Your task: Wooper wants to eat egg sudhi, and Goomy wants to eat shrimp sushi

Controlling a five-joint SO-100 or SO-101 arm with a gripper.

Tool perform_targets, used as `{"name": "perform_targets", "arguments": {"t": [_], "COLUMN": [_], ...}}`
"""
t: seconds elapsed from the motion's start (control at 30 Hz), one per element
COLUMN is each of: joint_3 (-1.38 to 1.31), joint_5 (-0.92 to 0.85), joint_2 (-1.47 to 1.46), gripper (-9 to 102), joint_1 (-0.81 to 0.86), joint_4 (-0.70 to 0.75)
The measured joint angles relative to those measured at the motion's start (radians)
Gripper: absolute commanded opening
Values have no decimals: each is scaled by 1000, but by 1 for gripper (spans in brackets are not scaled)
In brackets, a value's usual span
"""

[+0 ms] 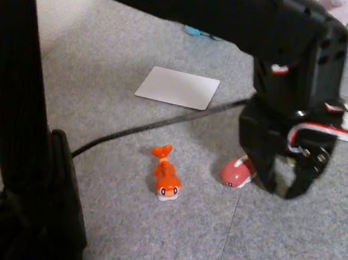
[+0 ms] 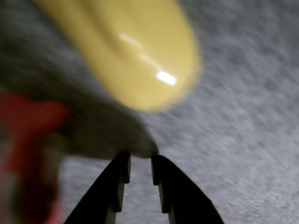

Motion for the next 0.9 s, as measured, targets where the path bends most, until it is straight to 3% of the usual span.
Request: {"name": "perform_targets", "arguments": {"t": [0.1,0.33,0.67,0.9], "joint_3": [0,2,0,0], "joint_5": [23,-52,-291,-310], "joint_2": [58,206,206,66], "gripper": [6,23,23,23], "joint_1": [-25,-110,-132,-123], "joint_4": [28,38,-71,-97]}}
